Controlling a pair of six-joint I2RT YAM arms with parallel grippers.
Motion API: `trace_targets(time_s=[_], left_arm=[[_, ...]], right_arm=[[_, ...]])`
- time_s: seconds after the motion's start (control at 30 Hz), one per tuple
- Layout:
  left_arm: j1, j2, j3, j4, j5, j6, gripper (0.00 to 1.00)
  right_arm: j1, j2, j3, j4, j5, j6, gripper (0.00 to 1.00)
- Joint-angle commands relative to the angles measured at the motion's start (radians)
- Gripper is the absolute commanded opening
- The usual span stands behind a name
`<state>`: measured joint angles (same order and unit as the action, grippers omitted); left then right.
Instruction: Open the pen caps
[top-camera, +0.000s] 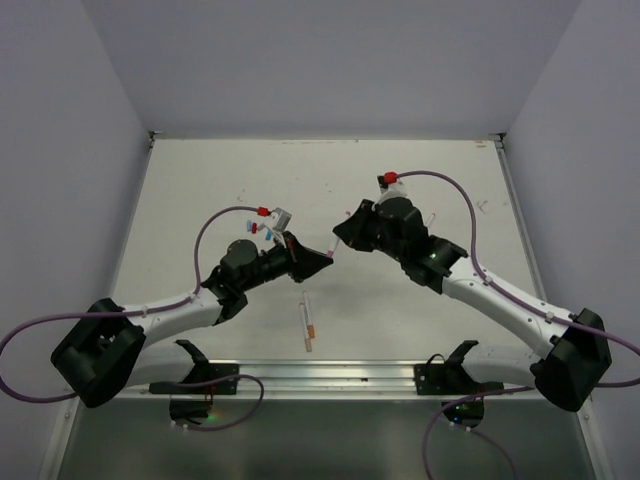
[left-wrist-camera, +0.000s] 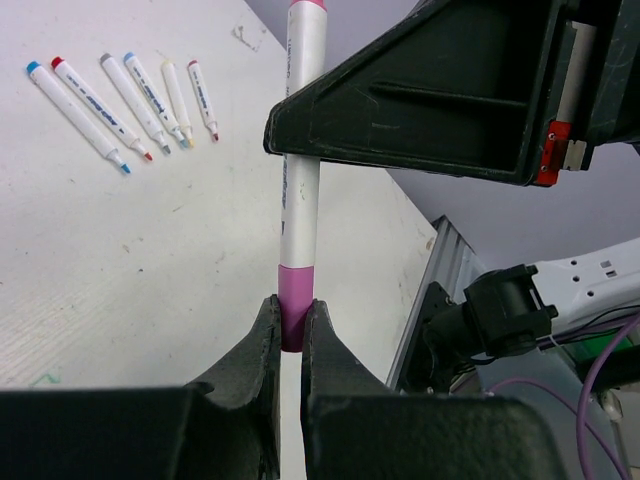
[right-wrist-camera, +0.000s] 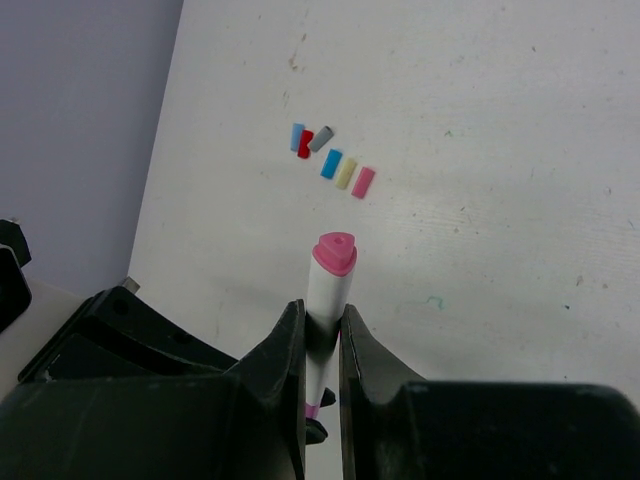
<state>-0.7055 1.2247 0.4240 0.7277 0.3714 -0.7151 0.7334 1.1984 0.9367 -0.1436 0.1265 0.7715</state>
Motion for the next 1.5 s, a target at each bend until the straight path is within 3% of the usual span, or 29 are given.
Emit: trace_targets(time_s=[0.0, 0.4, 0.67, 0.87, 1.1, 1.17, 1.23, 1.47], left_arm=[[-0.008, 0.009, -0.059, -0.182, 0.070, 0.032, 0.00], [-0.011, 0.016, -0.119, -0.157, 0.058, 0.043, 0.00], [-0.012, 0.021, -0.145, -0.148, 0.041, 0.049, 0.00], [-0.012, 0.084, 0.052, -0.457, -0.133, 0.124, 0.00], [0.000, 0.235, 0.347, -0.726, -0.363, 0.229, 0.00], [0.008, 0.297, 0.427, -0.810, -0.367, 0.249, 0.00], [0.021, 0.321, 0.452, -0.824, -0.420, 0.259, 0.00], [0.112, 0.387, 0.479, -0.803, -0.411, 0.269, 0.00]], right_arm=[[-0.141, -0.042, 0.071, 0.055, 0.321, -0.113, 0.00], [-0.258, -0.065, 0.089, 0.065, 0.410, -0.113, 0.00], [-0.327, -0.065, 0.125, 0.030, 0.380, -0.115, 0.00], [-0.377, -0.047, 0.126, -0.120, 0.314, -0.106, 0.00], [-0.592, 0.093, 0.105, -0.298, 0.164, -0.110, 0.00], [-0.629, 0.130, 0.099, -0.310, 0.124, -0.129, 0.00], [-0.657, 0.183, 0.097, -0.320, 0.102, -0.159, 0.00], [-0.707, 0.302, 0.096, -0.312, 0.114, -0.209, 0.00]])
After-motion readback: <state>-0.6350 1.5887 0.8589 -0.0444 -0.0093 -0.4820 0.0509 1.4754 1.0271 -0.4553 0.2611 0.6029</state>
